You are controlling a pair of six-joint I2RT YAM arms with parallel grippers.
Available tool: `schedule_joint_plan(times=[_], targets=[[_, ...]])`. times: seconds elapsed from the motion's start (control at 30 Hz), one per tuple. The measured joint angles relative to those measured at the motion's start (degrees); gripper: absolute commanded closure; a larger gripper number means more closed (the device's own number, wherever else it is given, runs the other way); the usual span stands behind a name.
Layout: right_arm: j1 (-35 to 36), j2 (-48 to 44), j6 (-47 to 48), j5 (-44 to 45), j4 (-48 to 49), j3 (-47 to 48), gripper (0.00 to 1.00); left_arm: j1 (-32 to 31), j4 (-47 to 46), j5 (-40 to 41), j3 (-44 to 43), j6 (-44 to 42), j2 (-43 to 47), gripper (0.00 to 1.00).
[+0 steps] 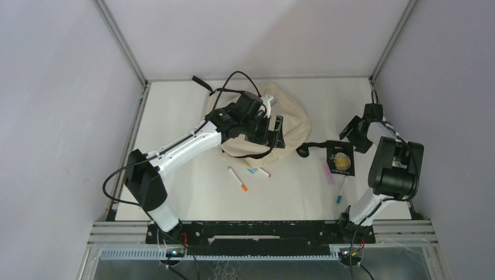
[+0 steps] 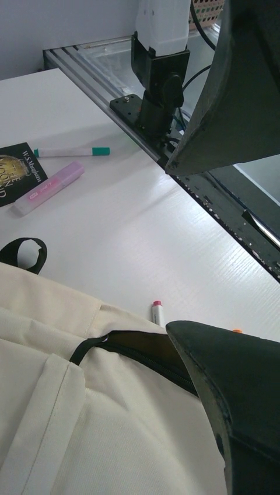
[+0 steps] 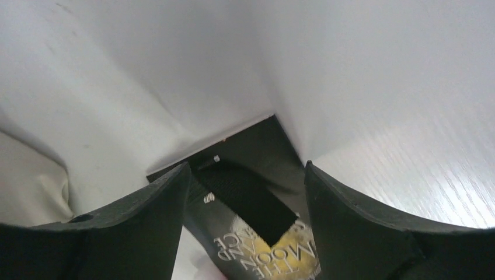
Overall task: Pack the student bag
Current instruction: Move the book to the center of the board.
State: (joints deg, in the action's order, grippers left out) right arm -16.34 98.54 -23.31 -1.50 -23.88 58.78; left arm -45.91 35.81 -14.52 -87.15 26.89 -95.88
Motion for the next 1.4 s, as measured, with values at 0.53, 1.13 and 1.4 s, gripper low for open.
schedule_joint_plan(times=[0.53,1.13,1.4], targets=[[11.6,-23.4,-0.3,4.5,-8.9,-8.3,0.3,1.8,-1.5,-0.7,3.4,0.0,1.6,0.03],[23.8,-12.5,-0.1,0.0,-12.7,-12.5,0.51,3.0,-2.3,-0.8,6.6,-0.4,5.4,0.02],[34.1,-10.9,-2.0,0.4,-12.6,-11.3,0.62,3.5,-2.3,-0.9,6.6,-0.4,5.4,0.02]])
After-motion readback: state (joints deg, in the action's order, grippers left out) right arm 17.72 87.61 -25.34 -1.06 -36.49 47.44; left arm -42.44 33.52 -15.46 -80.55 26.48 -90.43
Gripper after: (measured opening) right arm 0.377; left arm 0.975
